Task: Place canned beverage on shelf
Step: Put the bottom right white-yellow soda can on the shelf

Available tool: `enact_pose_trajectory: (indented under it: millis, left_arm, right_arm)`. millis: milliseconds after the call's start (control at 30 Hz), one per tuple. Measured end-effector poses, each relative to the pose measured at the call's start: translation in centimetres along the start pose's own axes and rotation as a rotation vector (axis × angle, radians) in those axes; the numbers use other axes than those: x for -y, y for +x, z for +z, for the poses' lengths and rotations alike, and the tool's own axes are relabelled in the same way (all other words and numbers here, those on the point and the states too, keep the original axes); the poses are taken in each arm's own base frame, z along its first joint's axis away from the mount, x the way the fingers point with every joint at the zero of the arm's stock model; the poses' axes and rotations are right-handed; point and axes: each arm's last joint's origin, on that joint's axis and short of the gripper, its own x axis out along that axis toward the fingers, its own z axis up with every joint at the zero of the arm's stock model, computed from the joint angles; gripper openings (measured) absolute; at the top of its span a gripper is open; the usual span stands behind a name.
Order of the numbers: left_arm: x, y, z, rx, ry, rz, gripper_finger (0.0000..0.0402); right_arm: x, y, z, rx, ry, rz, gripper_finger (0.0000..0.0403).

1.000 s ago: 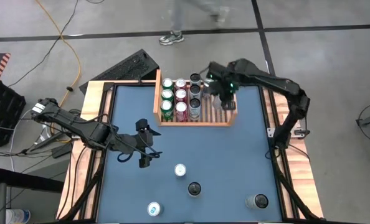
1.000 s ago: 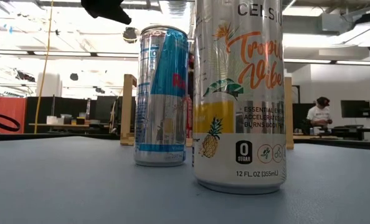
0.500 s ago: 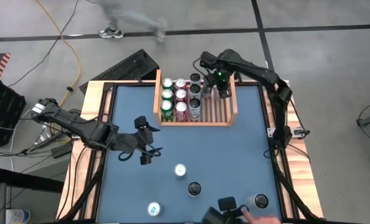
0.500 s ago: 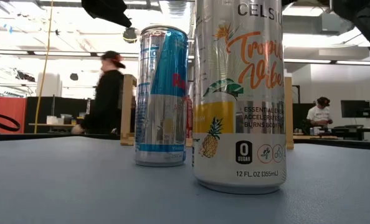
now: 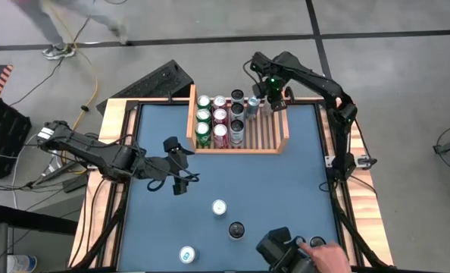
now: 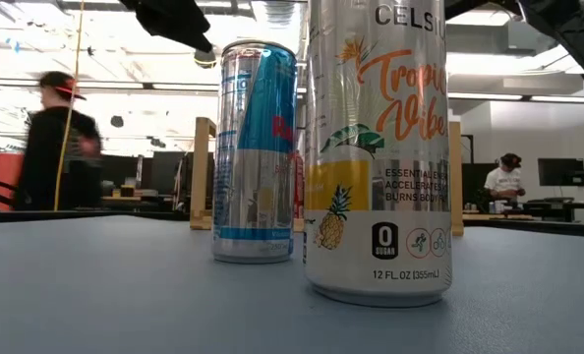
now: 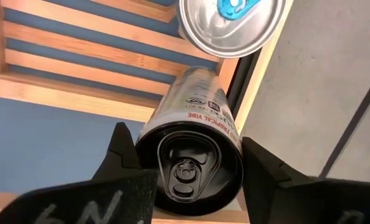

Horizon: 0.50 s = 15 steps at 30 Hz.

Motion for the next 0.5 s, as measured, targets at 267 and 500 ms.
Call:
enact_pose_trajectory:
  millis: [267, 500]
  left_arm:
    - [-0.82, 0.47, 0.08, -0.010, -0.012, 0.017, 0.0341]
    - [-1.05, 0.61, 0.10, -0.014, -0.003, 0.017, 0.0341]
  right_arm:
    - [0.25, -0.02, -0.08, 0.050, -0.065, 0.007, 0.0128]
    - [0.23, -0.04, 0.16, 0.080, -0.088, 0.010, 0.0128]
